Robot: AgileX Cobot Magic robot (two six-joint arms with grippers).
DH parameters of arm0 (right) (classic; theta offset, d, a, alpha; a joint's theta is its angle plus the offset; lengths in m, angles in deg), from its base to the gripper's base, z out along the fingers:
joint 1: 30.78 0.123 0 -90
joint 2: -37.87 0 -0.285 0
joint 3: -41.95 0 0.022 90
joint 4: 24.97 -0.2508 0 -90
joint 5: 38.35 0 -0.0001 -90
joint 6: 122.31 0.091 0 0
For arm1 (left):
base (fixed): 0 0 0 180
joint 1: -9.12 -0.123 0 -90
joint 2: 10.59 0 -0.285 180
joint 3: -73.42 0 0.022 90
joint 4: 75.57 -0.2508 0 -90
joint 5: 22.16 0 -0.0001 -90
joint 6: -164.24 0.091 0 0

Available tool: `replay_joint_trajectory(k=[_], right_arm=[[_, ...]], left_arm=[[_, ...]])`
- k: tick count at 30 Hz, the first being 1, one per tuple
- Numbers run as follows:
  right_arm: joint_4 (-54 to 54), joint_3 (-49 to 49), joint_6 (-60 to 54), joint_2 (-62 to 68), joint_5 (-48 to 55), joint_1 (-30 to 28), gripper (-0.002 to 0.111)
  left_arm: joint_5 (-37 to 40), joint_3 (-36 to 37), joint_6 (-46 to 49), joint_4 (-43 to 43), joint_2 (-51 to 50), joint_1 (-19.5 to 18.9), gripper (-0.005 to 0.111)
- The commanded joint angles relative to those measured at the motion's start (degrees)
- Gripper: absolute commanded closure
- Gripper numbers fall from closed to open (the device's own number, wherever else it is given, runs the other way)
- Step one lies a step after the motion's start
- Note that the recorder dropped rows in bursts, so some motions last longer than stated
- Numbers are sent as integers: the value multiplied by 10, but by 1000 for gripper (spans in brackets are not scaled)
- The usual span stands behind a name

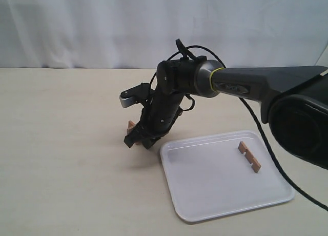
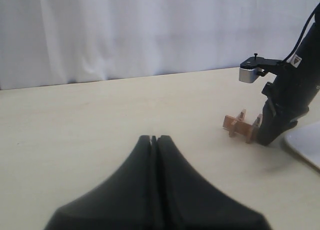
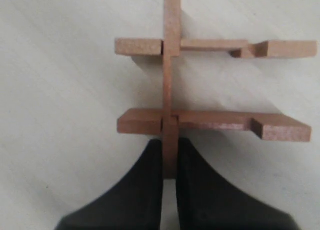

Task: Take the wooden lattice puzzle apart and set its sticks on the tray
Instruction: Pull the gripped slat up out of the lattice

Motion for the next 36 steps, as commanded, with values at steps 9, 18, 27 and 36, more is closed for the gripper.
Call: replay_joint_trajectory(k=[9, 18, 27, 36], right_arm=[[-4, -2, 13, -10, 15, 0, 104], [3, -2, 22, -31, 33, 0, 104], [4, -2, 22, -57, 50, 0, 104], [13, -2, 39, -110, 80, 0, 104]], left_arm=[[-7, 1, -2, 0, 0, 1, 107], [-7, 1, -2, 0, 0, 1, 107], [-7, 1, -2, 0, 0, 1, 107], [-7, 1, -2, 0, 0, 1, 107]])
